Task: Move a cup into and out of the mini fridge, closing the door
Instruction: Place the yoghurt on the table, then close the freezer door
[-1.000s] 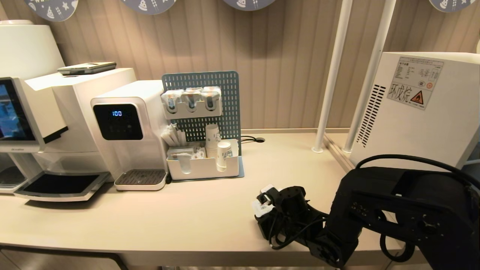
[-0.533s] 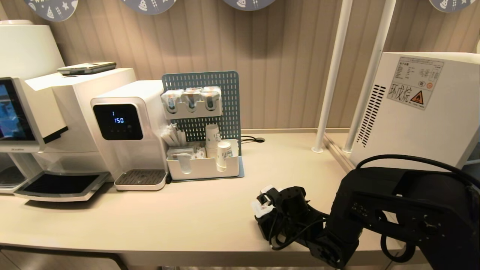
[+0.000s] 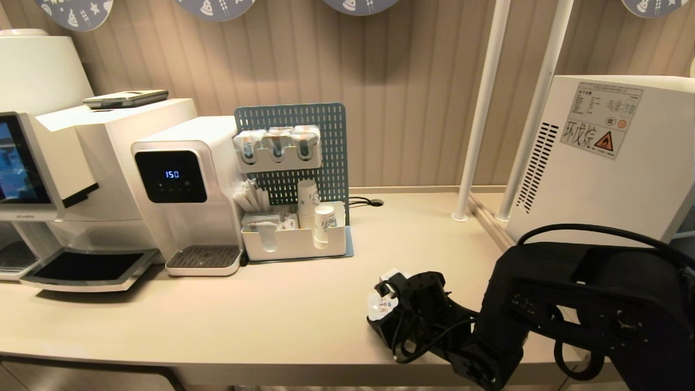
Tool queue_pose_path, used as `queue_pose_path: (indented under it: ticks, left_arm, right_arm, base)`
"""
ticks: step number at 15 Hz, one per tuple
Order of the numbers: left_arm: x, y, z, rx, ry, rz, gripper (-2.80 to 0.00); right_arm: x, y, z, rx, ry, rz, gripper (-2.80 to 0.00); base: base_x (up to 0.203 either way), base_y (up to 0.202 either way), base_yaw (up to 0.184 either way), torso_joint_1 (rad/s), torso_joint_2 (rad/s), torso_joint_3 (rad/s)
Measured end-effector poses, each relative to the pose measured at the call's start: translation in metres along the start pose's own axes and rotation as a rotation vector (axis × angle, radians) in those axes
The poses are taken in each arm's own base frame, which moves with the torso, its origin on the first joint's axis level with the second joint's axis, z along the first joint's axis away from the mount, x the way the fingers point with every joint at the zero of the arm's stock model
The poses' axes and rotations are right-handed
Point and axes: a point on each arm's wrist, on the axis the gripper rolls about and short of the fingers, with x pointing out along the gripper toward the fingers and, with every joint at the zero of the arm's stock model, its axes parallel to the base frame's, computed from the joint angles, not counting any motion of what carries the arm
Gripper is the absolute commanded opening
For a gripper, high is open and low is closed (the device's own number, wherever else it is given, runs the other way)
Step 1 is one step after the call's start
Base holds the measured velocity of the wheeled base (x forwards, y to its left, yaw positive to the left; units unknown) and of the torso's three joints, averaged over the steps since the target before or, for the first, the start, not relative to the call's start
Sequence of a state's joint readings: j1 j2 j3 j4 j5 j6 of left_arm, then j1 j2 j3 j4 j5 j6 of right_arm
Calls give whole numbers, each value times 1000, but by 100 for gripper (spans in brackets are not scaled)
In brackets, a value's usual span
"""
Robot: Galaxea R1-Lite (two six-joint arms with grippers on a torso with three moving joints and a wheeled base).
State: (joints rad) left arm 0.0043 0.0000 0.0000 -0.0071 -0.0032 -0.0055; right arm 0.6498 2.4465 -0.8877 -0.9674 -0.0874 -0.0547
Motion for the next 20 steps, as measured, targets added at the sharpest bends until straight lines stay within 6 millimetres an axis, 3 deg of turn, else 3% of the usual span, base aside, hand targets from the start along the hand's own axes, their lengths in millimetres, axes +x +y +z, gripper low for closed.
queue_pose_path:
  ticks: [9, 13, 14, 20]
  left_arm:
    - [0, 0, 0, 0, 0, 0, -280]
    - [0, 0, 0, 0, 0, 0, -280]
    - [0, 0, 0, 0, 0, 0, -280]
    - [0, 0, 0, 0, 0, 0, -280]
  right_arm:
    - [-46, -11, -15, 13, 18, -9, 0]
    - [-87, -23, -20, 32, -9, -36, 0]
    - [-102, -28, -20, 42, -24, -51, -280]
    - [-215, -67, -12, 112, -182, -305, -280]
  base:
    - [0, 0, 0, 0, 0, 0]
    - [0, 0, 0, 0, 0, 0]
    - [0, 0, 0, 0, 0, 0]
    - [0, 0, 0, 0, 0, 0]
